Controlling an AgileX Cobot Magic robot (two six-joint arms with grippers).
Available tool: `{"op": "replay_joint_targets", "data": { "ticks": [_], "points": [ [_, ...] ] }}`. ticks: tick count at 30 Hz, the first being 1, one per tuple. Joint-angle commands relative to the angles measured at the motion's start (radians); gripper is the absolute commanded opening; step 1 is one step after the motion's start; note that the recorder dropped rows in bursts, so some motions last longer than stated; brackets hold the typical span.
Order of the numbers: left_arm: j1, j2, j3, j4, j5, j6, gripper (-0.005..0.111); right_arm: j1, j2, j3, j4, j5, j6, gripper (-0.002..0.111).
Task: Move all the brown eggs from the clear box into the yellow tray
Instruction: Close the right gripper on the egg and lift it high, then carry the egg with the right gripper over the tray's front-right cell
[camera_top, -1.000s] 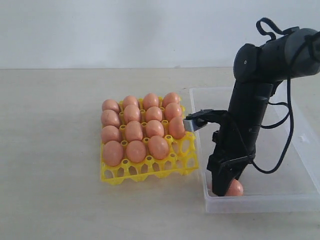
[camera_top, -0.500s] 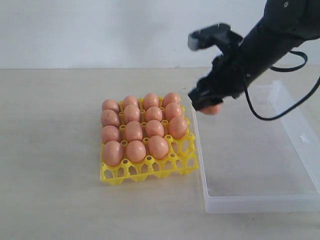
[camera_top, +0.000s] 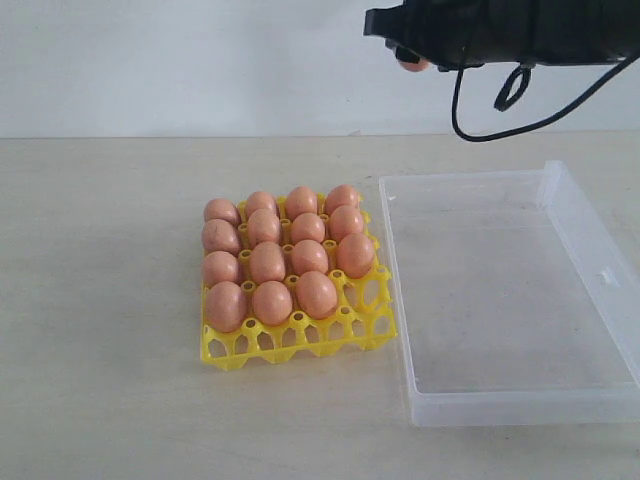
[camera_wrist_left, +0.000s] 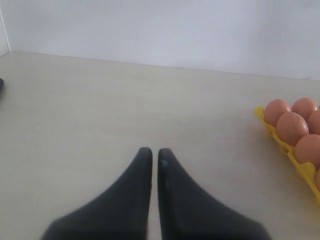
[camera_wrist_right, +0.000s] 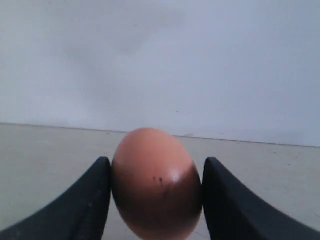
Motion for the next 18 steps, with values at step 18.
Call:
{"op": "replay_joint_targets", "data": {
  "ticks": [18],
  "points": [
    [0.001, -0.003, 0.004, -0.001, 0.0, 0.004, 0.004, 0.0, 0.044, -0.118, 0.016, 0.796, -0.419, 0.0]
  ]
}}
